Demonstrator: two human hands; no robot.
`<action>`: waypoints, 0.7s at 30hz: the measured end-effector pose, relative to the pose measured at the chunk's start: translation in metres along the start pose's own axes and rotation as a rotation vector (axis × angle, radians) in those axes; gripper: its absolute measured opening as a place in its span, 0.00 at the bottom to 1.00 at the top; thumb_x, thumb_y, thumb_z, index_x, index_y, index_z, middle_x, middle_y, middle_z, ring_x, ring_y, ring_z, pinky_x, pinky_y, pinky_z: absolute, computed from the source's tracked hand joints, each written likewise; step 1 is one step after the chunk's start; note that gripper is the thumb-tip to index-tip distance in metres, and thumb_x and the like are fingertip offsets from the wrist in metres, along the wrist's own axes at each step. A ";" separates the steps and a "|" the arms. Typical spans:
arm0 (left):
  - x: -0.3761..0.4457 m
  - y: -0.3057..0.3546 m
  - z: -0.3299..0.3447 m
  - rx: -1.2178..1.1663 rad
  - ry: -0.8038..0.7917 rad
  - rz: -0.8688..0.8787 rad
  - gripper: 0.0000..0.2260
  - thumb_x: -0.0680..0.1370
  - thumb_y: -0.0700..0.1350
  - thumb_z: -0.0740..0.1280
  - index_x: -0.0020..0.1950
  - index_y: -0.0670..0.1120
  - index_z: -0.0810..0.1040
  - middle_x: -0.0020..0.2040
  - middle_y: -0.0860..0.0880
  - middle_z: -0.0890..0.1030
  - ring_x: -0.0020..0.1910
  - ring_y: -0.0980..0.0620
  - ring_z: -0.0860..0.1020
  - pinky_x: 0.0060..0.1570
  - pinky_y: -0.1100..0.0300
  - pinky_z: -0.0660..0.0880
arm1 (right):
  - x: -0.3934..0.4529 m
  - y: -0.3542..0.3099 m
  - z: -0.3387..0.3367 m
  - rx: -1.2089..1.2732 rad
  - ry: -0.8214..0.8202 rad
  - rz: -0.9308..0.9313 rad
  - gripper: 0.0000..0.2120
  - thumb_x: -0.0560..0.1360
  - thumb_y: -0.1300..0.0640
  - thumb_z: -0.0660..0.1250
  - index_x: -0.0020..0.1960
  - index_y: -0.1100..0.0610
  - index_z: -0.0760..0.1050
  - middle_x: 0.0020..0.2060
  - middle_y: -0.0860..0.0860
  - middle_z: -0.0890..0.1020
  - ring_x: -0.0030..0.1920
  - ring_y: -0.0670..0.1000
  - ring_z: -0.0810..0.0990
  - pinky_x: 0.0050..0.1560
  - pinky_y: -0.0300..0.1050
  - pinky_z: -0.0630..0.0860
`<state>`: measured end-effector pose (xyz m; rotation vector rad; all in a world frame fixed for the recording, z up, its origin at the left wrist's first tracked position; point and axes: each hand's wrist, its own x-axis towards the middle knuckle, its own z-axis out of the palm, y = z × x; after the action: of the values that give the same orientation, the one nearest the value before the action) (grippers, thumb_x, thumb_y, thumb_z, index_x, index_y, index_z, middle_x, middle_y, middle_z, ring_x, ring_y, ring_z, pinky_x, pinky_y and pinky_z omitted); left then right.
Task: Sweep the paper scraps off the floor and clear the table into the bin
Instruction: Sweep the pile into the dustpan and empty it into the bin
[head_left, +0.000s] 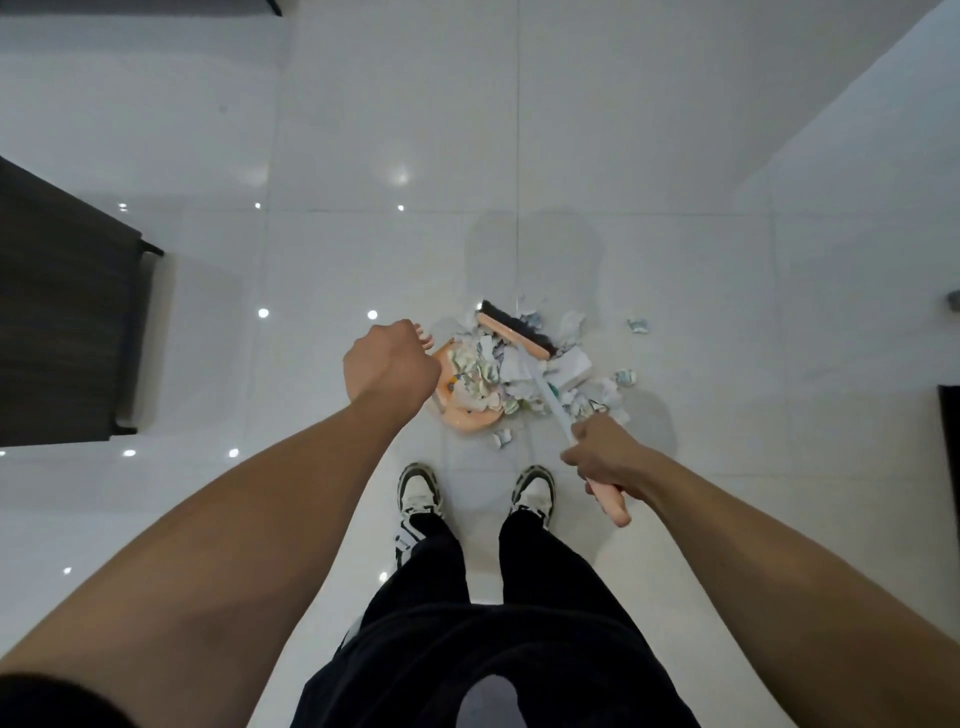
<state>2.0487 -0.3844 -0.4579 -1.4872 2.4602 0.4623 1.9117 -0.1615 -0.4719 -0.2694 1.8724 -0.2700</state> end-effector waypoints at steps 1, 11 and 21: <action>0.000 -0.002 -0.001 -0.002 -0.003 0.015 0.11 0.65 0.43 0.62 0.45 0.48 0.78 0.41 0.48 0.80 0.39 0.43 0.77 0.37 0.59 0.69 | -0.002 -0.001 0.005 0.022 -0.013 -0.006 0.09 0.75 0.67 0.65 0.41 0.61 0.66 0.34 0.58 0.68 0.36 0.56 0.71 0.38 0.49 0.69; -0.008 -0.030 0.002 0.027 -0.001 0.046 0.03 0.68 0.42 0.63 0.41 0.48 0.72 0.29 0.51 0.70 0.27 0.52 0.66 0.27 0.61 0.57 | -0.035 -0.006 0.045 0.268 -0.054 0.125 0.16 0.78 0.65 0.65 0.66 0.63 0.73 0.32 0.56 0.73 0.21 0.48 0.70 0.22 0.36 0.69; -0.016 -0.050 -0.003 -0.030 0.005 0.049 0.05 0.65 0.45 0.63 0.40 0.49 0.75 0.33 0.50 0.75 0.29 0.50 0.71 0.29 0.61 0.62 | -0.064 0.007 0.043 0.443 -0.029 0.099 0.17 0.76 0.64 0.69 0.64 0.55 0.73 0.27 0.55 0.75 0.19 0.48 0.70 0.21 0.36 0.65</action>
<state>2.0998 -0.3945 -0.4567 -1.4429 2.5092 0.5072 1.9719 -0.1370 -0.4298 0.1207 1.7386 -0.5974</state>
